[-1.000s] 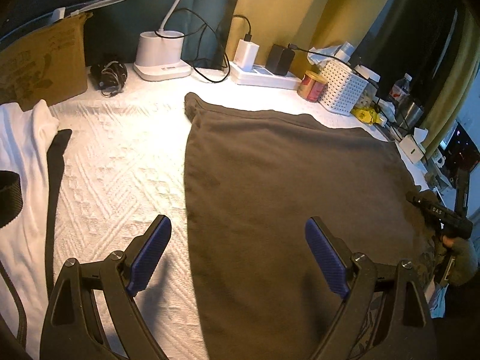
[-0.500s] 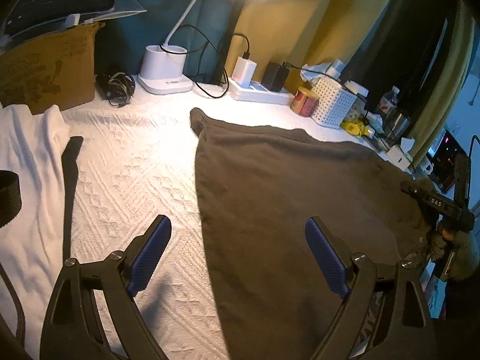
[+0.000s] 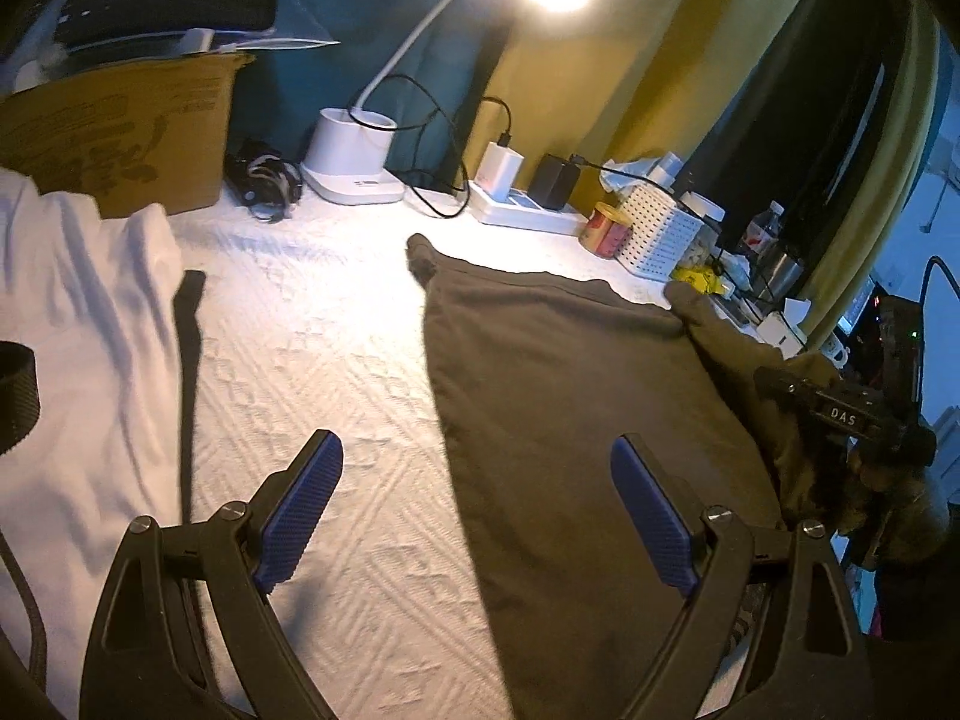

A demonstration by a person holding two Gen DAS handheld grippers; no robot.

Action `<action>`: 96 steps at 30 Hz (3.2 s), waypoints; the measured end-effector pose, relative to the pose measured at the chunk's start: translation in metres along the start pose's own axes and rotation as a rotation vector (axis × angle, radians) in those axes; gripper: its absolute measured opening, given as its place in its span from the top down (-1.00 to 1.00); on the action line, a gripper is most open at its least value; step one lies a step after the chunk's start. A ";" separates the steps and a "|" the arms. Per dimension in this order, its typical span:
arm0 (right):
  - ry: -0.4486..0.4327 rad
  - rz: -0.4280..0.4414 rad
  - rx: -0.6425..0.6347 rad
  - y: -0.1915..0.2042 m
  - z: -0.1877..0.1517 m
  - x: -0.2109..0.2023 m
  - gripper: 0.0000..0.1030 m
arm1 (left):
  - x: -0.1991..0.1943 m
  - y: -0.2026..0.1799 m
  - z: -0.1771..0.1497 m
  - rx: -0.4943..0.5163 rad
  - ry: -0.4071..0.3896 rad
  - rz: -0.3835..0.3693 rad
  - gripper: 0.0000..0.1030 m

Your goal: Fold small clothes

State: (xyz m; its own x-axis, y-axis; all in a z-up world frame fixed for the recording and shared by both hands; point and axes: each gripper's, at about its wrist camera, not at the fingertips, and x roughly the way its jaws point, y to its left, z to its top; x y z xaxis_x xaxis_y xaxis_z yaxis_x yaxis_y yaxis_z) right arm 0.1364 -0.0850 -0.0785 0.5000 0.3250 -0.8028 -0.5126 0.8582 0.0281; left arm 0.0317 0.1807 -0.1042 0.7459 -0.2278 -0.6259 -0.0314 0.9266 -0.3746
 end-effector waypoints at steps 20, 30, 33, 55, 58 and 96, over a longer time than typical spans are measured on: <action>0.034 0.100 -0.086 0.071 0.000 0.023 0.72 | -0.027 0.022 -0.011 -0.023 -0.029 0.017 -0.75; 0.139 0.153 -0.136 0.108 -0.003 0.040 0.60 | -0.034 0.021 -0.014 -0.026 -0.034 0.026 -0.75; 0.165 0.208 -0.178 0.129 -0.006 0.035 0.20 | -0.036 0.020 -0.015 -0.021 -0.034 0.034 -0.75; 0.087 0.409 -0.274 0.125 -0.034 -0.034 -0.40 | -0.031 -0.028 0.008 0.069 -0.050 0.068 -0.75; 0.063 0.393 -0.235 0.103 -0.035 -0.039 -0.40 | -0.022 -0.045 0.014 0.100 -0.038 0.062 -0.75; 0.011 0.179 0.139 -0.116 -0.032 0.020 -0.40 | 0.175 -0.197 0.050 0.788 0.256 0.159 0.94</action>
State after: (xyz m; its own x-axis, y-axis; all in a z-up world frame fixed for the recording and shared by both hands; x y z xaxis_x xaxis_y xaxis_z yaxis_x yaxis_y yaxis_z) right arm 0.1829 -0.1906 -0.1167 0.4018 0.4736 -0.7838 -0.4912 0.8338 0.2520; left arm 0.2016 -0.0271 -0.1059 0.5951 -0.0493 -0.8022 0.4209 0.8694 0.2588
